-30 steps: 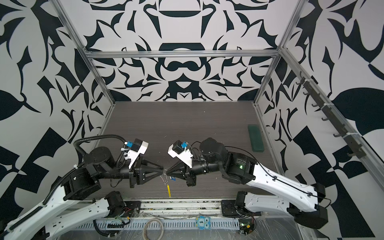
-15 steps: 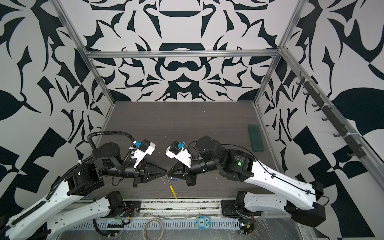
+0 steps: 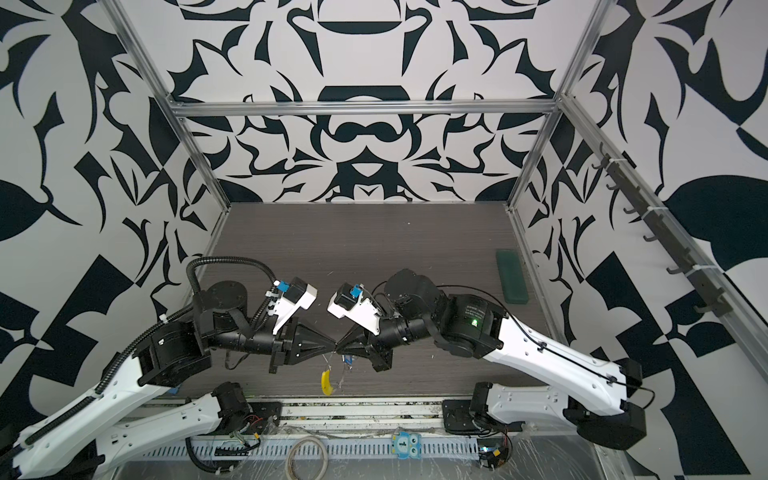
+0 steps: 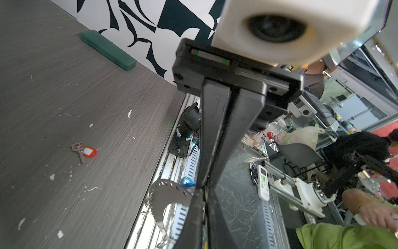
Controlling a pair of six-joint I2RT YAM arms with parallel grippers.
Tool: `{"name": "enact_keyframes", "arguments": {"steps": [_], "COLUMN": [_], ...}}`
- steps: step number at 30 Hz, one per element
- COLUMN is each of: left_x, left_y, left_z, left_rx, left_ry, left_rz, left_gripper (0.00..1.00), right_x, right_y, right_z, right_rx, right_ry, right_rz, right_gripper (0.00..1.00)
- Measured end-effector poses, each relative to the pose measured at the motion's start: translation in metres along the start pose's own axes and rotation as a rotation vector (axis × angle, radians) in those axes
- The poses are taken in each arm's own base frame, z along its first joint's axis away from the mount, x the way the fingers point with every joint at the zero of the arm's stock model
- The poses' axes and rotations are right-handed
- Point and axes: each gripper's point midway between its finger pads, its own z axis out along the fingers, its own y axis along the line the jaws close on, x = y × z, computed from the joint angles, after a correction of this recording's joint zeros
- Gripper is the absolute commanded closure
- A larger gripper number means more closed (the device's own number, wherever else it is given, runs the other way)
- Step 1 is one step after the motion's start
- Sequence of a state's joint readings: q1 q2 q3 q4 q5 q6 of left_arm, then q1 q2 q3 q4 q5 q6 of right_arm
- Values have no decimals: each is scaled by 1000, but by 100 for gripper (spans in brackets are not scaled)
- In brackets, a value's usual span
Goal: Remove the keys from the keyring
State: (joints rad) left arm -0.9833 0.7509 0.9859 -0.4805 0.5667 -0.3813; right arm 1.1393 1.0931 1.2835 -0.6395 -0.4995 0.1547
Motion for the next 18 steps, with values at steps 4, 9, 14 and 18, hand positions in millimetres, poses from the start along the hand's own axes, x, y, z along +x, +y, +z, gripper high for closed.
{"name": "enact_keyframes", "arguments": {"steps": [4, 9, 14, 18], "left_x": [-1, -2, -8, -12], "left_y": [-1, 0, 4, 5], "left_z": [-1, -1, -5, -10], "left_rx": [-1, -9, -47, -67], "left_ry": [-1, -9, -45, -88], "left_rz": [16, 17, 11, 13], "left_gripper": [100, 100, 100, 100], "right_x": [-1, -2, -8, -9], "right_y": [1, -2, -10, -16], "right_z": [0, -1, -3, -10], "right_rx": [1, 16, 69, 115], "right_ry": [8, 8, -32, -83], "right_rz": [4, 6, -10, -41], "right_gripper": [100, 96, 72, 60]}}
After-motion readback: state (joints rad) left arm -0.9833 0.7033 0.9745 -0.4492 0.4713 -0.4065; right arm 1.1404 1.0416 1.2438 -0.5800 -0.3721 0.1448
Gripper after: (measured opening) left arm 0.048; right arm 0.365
